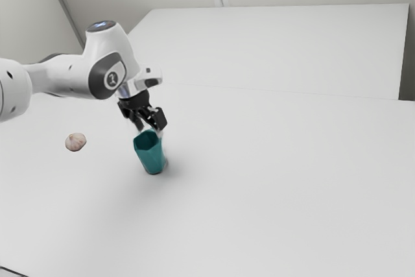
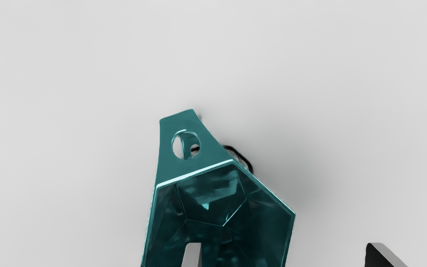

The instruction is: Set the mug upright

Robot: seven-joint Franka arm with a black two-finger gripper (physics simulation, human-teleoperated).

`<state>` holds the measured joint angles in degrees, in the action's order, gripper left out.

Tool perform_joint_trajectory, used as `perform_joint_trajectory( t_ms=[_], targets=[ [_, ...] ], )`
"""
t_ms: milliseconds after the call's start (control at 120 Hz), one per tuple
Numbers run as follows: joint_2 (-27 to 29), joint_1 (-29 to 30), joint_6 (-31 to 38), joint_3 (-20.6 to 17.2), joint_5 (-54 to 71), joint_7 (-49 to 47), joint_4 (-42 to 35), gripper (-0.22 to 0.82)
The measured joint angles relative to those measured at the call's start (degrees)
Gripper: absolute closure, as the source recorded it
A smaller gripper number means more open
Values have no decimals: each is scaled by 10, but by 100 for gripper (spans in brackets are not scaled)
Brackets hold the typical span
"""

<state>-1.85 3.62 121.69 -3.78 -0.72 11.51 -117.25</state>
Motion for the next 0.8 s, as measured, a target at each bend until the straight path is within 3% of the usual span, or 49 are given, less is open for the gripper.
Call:
perform_joint_trajectory(
  t_ms=[233,333,525,800],
  targets=[
    [-3,-1,-146,3,-14,-8,194,4],
    [1,0,-203,3,-17,-10,239,3],
    [12,3,-264,4,-19,-16,256,1],
    [13,6,-294,4,-20,-21,256,0]
  ],
)
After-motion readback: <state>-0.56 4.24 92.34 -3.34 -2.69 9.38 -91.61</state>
